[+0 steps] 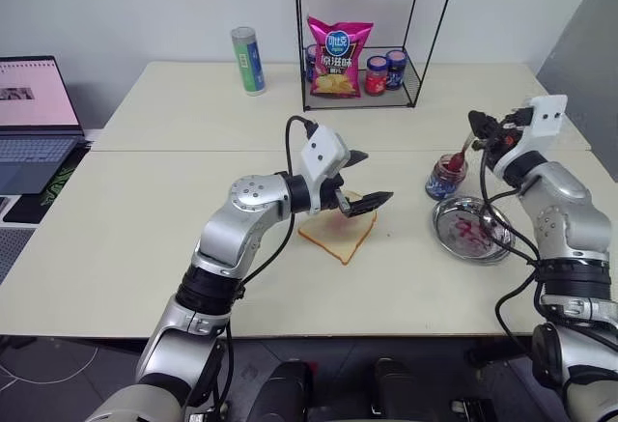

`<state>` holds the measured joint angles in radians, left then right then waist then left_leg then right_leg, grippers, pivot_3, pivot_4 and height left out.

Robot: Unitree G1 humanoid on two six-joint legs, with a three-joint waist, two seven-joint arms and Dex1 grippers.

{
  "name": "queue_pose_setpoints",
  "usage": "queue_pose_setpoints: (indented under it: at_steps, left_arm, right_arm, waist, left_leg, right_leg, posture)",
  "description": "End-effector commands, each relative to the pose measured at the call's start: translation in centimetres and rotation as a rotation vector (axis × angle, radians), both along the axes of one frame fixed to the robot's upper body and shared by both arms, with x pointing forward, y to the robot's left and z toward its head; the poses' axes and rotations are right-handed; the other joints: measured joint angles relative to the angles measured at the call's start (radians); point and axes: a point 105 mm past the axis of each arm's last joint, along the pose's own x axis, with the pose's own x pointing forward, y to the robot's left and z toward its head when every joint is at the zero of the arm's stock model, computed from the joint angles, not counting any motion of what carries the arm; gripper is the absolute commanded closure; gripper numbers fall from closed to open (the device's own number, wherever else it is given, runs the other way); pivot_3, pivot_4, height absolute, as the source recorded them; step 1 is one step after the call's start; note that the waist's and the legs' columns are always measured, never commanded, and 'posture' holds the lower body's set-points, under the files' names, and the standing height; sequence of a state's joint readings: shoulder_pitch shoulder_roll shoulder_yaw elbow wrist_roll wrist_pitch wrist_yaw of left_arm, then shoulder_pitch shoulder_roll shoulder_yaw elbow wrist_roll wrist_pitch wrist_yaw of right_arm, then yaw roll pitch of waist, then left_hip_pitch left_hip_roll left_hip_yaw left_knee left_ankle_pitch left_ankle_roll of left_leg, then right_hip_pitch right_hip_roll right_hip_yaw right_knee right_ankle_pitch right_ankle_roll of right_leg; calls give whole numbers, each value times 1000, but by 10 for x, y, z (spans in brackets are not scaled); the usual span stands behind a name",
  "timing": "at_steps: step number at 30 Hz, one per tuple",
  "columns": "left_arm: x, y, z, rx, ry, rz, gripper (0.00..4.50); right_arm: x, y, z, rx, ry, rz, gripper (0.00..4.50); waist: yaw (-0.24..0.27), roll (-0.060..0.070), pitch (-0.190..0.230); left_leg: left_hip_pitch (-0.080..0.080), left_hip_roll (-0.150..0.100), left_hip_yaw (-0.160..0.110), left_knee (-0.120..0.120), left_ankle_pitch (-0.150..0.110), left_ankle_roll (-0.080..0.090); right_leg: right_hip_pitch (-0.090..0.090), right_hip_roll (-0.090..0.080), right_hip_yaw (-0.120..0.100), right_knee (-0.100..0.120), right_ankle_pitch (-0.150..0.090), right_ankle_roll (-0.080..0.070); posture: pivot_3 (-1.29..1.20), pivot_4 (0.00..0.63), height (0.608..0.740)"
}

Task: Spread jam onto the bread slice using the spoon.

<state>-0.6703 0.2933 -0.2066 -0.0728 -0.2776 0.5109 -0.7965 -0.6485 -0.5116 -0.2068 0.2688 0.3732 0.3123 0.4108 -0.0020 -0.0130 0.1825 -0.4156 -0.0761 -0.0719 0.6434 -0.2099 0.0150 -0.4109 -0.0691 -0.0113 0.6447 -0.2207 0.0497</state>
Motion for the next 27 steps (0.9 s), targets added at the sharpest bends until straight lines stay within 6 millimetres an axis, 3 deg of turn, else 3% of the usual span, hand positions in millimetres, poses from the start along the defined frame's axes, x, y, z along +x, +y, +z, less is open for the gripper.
queue_pose_setpoints:
  at_steps: [1, 12, 27]
  left_arm:
    - [-2, 5, 15, -7, -60, -3, 0]
    - [-6, 6, 14, 2, -57, -8, 0]
    - [-7, 2, 13, 6, -60, -32, 0]
  right_arm:
    - [4, -5, 2, -23, -35, -29, 4469]
    - [-2, -2, -6, 121, 18, -1, 4469]
    - [-5, -19, 11, 512, 73, -39, 4469]
  waist:
    - [0, 0, 0]
    - [0, 0, 0]
    - [0, 0, 0]
  left_leg:
    - [0, 0, 0, 0, 0, 0]
    - [0, 0, 0, 0, 0, 0]
    - [0, 0, 0, 0, 0, 0]
  right_leg:
    - [0, 0, 0, 0, 0, 0]
    - [0, 0, 1, 0, 0, 0]
    - [0, 0, 1, 0, 0, 0]
  posture:
    - [0, 150, 740]
    - [0, 150, 740]
    - [0, 150, 740]
